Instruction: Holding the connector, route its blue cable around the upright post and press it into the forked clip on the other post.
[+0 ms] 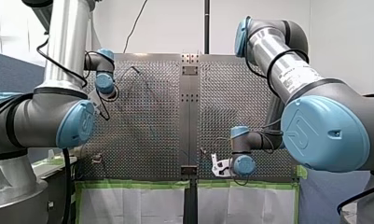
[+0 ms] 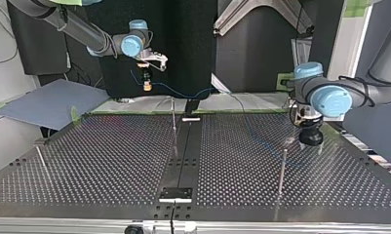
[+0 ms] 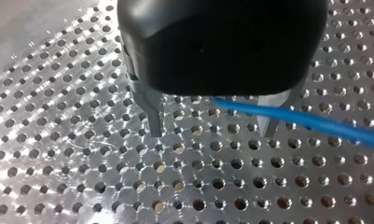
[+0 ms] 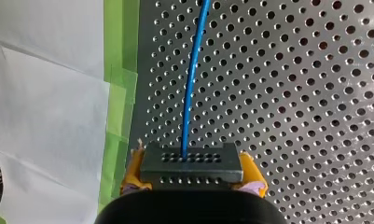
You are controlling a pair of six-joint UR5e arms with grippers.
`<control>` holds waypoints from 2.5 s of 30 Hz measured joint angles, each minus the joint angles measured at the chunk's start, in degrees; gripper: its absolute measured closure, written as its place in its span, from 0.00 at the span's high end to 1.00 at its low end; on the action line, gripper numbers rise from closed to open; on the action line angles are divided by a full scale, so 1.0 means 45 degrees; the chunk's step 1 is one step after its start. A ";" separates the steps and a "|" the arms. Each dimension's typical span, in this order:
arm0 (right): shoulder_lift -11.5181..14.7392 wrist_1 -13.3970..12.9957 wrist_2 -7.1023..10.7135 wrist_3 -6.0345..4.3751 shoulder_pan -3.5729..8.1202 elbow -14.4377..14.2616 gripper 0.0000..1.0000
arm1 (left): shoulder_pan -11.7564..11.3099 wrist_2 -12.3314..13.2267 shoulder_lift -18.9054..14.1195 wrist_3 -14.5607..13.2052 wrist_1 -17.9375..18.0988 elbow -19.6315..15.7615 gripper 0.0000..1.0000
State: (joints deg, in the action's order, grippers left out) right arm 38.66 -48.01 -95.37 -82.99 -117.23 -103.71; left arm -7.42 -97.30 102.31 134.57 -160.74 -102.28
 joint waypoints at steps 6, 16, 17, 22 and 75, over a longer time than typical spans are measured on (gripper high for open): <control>-0.0003 0.0001 0.0000 -0.0003 -0.0028 0.0002 0.00 | -0.0021 -0.0160 -0.0033 -0.0250 -0.0075 0.0000 1.00; -0.0005 0.0012 0.0000 -0.0013 -0.0060 0.0000 0.00 | 0.0005 -0.0122 -0.0319 -0.0500 -0.0130 -0.0001 1.00; -0.0003 0.0013 0.0000 -0.0009 -0.0065 0.0002 0.00 | 0.0022 -0.0063 -0.0385 -0.0562 -0.0186 -0.0005 1.00; -0.0007 0.0020 0.0000 -0.0003 -0.0070 -0.0002 0.00 | 0.0082 0.0298 -0.0626 -0.0972 -0.0610 -0.0016 1.00; -0.0004 0.0403 -0.0010 -0.0660 -0.0162 0.0012 0.00 | -0.0199 0.1619 -0.5562 -0.3569 -0.3298 -0.1367 1.00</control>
State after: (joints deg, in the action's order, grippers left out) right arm 38.64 -46.19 -95.42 -85.96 -117.96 -103.66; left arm -8.32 -90.01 77.28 118.51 -175.58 -108.44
